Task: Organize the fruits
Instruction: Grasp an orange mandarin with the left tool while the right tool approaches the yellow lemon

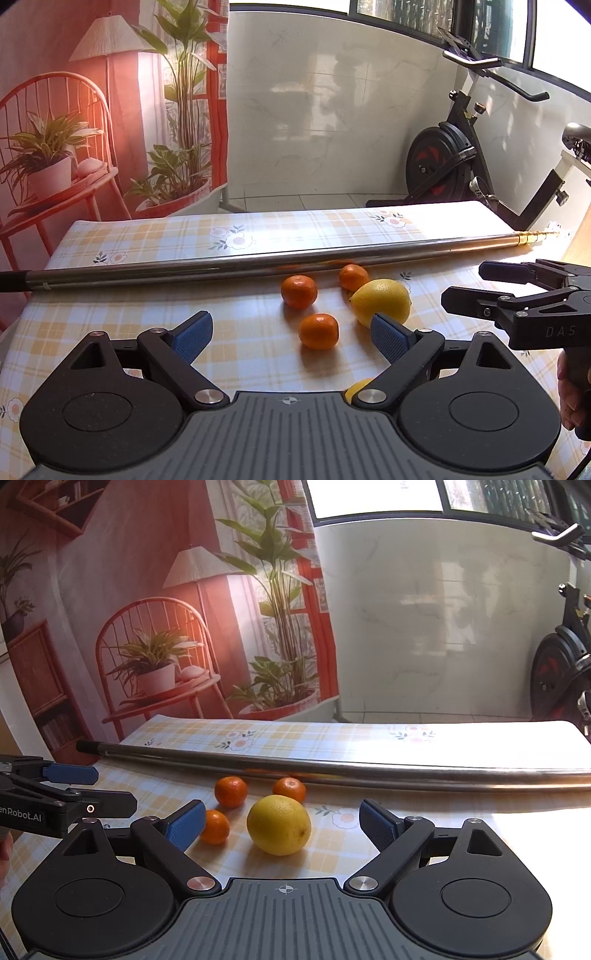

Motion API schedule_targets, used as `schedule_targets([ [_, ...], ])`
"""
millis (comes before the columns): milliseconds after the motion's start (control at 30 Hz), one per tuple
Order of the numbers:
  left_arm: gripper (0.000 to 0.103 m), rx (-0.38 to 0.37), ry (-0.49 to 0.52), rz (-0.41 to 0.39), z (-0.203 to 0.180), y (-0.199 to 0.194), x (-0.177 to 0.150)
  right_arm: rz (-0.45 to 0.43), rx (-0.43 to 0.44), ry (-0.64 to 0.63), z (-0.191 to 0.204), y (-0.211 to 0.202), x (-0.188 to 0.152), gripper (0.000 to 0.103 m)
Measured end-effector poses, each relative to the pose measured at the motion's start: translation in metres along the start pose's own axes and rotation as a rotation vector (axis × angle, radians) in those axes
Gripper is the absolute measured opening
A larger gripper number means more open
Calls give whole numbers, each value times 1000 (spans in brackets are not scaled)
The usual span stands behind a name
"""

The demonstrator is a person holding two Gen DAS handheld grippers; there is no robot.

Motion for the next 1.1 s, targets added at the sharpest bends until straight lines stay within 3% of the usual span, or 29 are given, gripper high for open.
schedule_targets([
  [233, 88, -69, -9, 66, 0, 33, 13, 29, -10, -17, -5, 14, 0, 88],
  [500, 79, -159, -95, 135, 7, 63, 18, 56, -18, -3, -12, 26, -6, 88],
  [733, 72, -212, -80, 196, 7, 87, 14, 69, -16, 7, -16, 34, -8, 88],
  [1100, 51, -191, -33, 238, 7, 107, 9, 101, -14, 14, -22, 45, -15, 88],
])
Point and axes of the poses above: each gripper's, at about its wrist camera, not at the fingertips, and y roughly the way its jaws point, z to its left, x to its top, the point moved 1 cm from there along y, roughly the way its jaws point, and after that the axes turned 5 degrees about z, right-handed, at the moved point
